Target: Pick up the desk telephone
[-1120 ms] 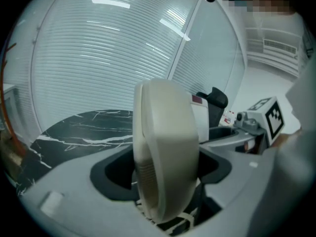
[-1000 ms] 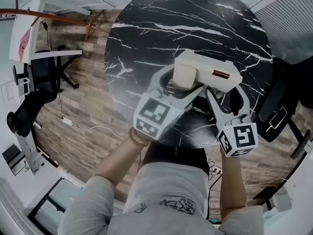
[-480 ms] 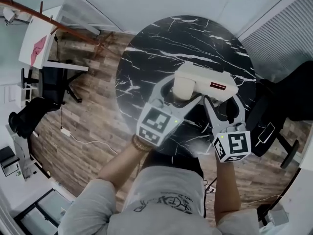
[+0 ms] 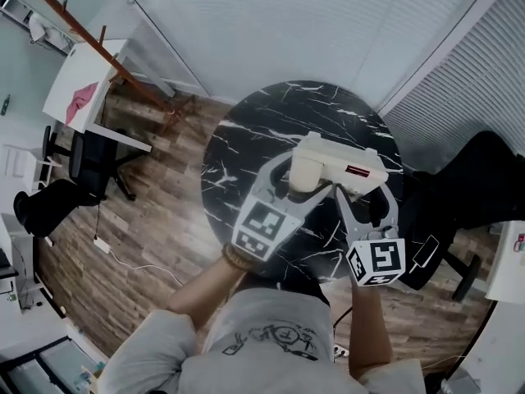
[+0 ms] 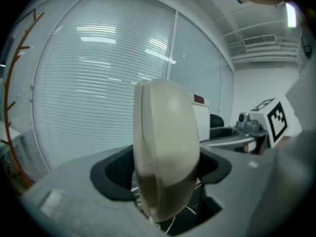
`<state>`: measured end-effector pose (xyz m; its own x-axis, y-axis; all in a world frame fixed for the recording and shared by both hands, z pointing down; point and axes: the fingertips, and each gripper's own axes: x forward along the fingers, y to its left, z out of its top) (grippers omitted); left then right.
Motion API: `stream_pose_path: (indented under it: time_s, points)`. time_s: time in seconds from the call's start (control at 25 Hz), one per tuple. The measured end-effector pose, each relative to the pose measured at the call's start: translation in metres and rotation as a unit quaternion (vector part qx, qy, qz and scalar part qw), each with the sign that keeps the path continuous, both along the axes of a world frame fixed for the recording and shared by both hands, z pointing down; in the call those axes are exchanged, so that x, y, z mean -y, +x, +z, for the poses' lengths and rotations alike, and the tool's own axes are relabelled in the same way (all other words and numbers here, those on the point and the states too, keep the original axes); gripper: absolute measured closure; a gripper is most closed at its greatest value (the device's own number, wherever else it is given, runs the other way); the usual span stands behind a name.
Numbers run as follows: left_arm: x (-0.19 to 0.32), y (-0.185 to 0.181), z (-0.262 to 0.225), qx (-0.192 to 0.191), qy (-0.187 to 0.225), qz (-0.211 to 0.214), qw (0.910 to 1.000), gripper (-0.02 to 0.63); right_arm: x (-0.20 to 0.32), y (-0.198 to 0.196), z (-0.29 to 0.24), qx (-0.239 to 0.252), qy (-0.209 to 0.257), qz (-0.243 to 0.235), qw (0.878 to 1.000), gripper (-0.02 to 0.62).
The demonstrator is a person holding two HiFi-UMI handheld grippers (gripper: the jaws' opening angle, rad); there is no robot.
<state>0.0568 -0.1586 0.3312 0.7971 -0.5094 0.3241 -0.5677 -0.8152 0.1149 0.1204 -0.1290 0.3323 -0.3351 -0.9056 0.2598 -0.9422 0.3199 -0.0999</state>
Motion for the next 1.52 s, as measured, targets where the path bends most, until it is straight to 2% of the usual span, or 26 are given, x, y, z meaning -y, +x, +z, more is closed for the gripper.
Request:
stream_pose_path:
  time_s: [0.36,0.68,1.52]
  points:
    - [-0.017,-0.005,-0.059,-0.010,0.028,-0.004,0.9996,0.256,-0.016,-0.005,-0.059,-0.009,0.034,-0.001,0.999,0.301]
    - [-0.026,-0.012,-0.086,-0.015,0.038,-0.011,0.9991,0.256,-0.026,-0.012,-0.088,-0.014,0.048,-0.006,0.999,0.301]
    - [-0.036,-0.016,-0.086,-0.013,0.027,-0.012,0.9995,0.256,-0.034,-0.015,-0.089,-0.022,0.046,-0.007,0.999,0.301]
